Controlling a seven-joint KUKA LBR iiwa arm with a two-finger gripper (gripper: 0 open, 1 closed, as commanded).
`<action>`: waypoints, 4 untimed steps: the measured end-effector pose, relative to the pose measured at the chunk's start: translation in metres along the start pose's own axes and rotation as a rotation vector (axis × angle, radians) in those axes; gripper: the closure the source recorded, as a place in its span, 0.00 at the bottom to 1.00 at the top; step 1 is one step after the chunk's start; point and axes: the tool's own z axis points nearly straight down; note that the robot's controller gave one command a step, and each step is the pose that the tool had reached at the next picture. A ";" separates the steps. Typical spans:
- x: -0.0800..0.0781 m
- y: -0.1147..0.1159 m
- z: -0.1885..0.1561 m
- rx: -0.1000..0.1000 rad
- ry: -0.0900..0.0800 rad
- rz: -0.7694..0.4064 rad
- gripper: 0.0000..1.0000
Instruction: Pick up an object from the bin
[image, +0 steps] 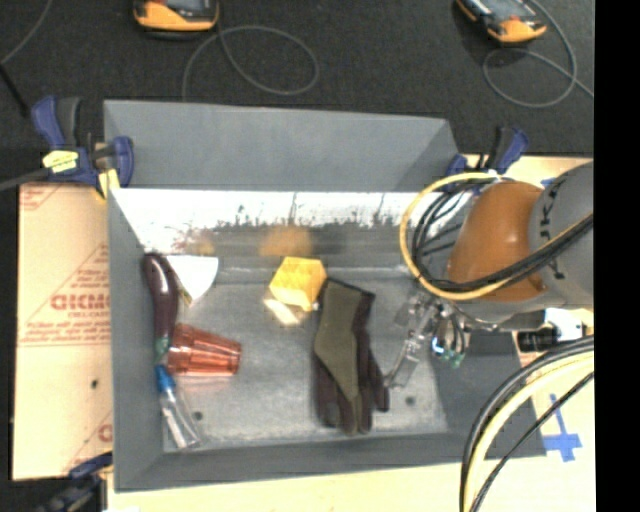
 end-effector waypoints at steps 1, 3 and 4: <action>0.003 0.001 -0.012 -0.001 0.001 0.072 0.00; -0.036 0.013 -0.011 -0.002 -0.005 -0.134 0.00; -0.039 0.017 -0.004 -0.002 -0.006 0.153 0.00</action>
Offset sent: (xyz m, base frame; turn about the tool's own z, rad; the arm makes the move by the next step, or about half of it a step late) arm 0.0444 -0.0002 0.0169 -0.1927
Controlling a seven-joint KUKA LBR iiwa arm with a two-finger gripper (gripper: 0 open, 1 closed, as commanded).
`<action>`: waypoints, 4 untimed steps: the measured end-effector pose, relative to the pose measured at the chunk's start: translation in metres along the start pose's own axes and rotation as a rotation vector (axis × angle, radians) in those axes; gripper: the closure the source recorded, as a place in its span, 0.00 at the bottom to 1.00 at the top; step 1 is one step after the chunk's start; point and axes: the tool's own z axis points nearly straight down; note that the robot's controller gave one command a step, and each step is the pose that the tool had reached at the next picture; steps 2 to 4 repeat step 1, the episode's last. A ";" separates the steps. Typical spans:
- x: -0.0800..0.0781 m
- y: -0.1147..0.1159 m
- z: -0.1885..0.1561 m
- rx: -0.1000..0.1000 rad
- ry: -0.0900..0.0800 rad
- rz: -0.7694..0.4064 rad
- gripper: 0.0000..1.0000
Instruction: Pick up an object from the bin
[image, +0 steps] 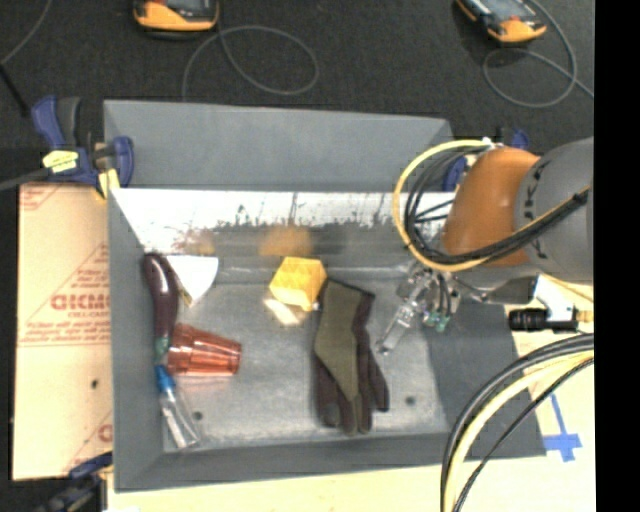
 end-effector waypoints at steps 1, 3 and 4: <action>0.005 0.021 0.032 -0.001 -0.002 -0.081 0.00; 0.005 0.021 0.032 -0.001 -0.002 -0.081 0.00; 0.005 0.021 0.032 -0.001 -0.002 -0.081 0.00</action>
Offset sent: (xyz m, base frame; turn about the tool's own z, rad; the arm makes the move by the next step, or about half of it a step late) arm -0.0178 0.0441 -0.0387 0.1368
